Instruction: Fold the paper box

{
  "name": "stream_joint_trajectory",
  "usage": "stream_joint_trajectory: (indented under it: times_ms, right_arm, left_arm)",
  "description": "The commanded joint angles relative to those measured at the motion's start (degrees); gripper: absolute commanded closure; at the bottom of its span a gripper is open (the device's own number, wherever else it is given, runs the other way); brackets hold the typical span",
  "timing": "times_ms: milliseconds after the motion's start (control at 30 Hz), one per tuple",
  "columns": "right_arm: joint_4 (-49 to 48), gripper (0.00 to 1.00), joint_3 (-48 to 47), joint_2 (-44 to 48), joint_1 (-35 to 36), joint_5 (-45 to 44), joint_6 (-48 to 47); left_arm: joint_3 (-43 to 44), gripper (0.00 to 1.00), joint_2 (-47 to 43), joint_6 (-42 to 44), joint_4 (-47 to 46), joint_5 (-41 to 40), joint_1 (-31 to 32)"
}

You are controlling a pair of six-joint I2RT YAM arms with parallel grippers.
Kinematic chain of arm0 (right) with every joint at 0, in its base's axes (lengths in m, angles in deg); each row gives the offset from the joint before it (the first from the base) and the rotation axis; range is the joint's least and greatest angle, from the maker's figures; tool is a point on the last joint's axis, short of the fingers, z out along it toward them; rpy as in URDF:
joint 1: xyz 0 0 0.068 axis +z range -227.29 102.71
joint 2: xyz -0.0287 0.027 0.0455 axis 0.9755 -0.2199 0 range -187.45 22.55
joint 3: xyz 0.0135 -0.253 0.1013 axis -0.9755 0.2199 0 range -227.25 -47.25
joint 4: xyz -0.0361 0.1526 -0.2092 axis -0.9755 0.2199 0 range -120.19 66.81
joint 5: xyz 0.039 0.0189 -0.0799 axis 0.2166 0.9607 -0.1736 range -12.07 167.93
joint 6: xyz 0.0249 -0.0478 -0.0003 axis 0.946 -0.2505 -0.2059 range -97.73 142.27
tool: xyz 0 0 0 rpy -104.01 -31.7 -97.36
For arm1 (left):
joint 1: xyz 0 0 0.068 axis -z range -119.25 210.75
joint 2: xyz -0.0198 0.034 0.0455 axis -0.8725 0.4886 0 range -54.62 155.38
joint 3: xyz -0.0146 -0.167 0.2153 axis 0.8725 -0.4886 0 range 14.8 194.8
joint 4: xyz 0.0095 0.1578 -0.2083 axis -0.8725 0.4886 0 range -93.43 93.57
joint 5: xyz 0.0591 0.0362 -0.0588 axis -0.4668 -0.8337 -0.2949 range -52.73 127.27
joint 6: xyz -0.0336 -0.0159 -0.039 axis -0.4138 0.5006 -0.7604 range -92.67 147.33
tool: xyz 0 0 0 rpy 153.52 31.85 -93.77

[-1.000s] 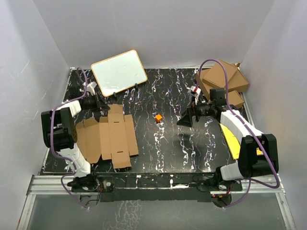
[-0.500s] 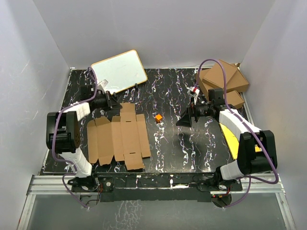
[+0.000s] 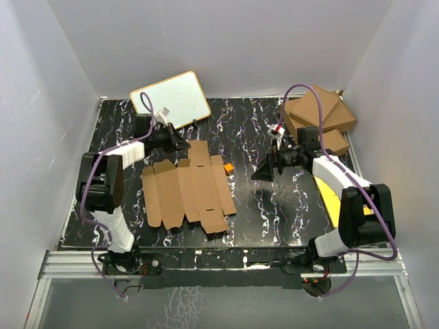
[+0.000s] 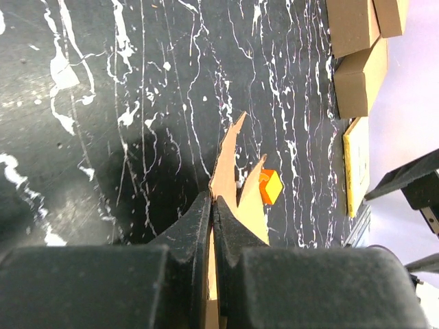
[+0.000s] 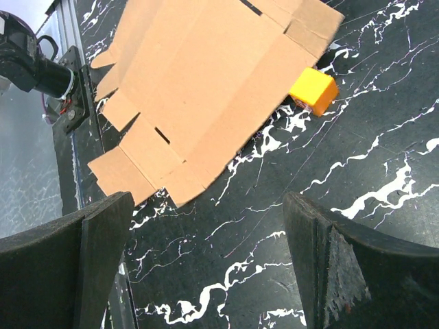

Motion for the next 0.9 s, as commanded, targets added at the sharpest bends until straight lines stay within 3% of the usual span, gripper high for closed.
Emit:
stream_joint_trajectory:
  times_ms: [0, 533, 600, 633, 667, 700, 733, 767, 867]
  right_arm:
    - [-3.28, 0.02, -2.01, 0.67, 0.17, 1.73, -0.25]
    - [-2.79, 0.02, -2.44, 0.52, 0.17, 0.98, -0.36]
    - [-2.79, 0.02, -2.44, 0.35, 0.17, 1.15, -0.32]
    - [-2.79, 0.02, -2.36, 0.22, 0.13, 1.32, -0.39]
    - [-2.79, 0.02, -2.36, 0.05, 0.15, 1.5, -0.33]
    - [-2.79, 0.02, -2.36, -0.12, 0.17, 1.69, -0.32]
    - [-2.86, 0.02, -2.34, -0.29, 0.17, 1.99, -0.28]
    - [-2.92, 0.02, -2.34, -0.4, 0.17, 2.59, -0.32]
    - [-2.95, 0.01, -2.32, -0.52, 0.15, 4.6, -0.22]
  left_arm:
    - [3.84, 1.0, 2.4, -3.94, -2.34, -2.95, 2.63]
    - [10.66, 1.0, 12.31, -7.98, -10.19, -6.1, 12.29]
    - [10.65, 0.92, 12.07, -7.23, -10.32, -6.59, 12.71]
    - [10.65, 0.88, 11.75, -6.58, -9.77, -7.1, 12.8]
    - [10.84, 0.75, 11.15, -5.36, -8.27, -8.77, 12.82]
    - [11.34, 0.56, 10.23, -3.13, -5.53, -10.78, 12.83]
    - [11.96, 0.14, 8.96, -0.32, -2.2, -13.21, 12.81]
    - [12.2, 0.04, 7.27, 2.46, 0.33, -15.26, 12.81]
    - [10.7, 0.03, 0.31, 8.03, 3.59, -19.99, 12.81]
